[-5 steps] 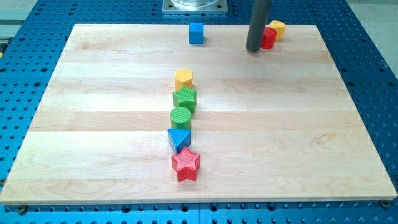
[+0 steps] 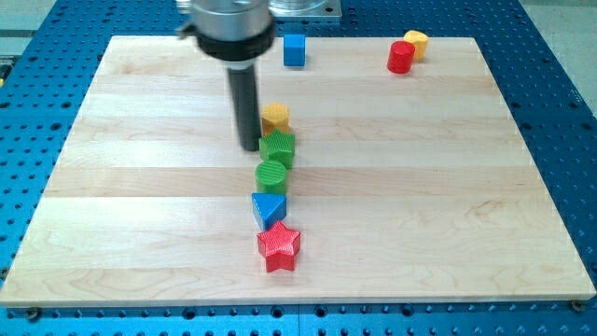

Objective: Place the hexagon at the bottom left of the red circle

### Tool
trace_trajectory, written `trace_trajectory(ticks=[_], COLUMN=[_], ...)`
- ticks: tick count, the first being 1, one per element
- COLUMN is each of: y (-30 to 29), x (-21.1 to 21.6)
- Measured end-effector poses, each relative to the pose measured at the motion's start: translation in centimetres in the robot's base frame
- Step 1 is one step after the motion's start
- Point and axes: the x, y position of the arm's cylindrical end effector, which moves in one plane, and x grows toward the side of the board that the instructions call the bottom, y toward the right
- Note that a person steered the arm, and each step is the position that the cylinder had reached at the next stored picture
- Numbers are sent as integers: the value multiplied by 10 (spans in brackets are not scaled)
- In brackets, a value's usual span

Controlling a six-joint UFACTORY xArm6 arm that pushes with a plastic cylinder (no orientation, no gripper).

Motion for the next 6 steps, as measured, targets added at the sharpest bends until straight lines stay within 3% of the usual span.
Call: trace_trajectory(ticks=[1, 2, 4, 6], y=[82, 76, -15, 139], x=[-24, -26, -44, -88])
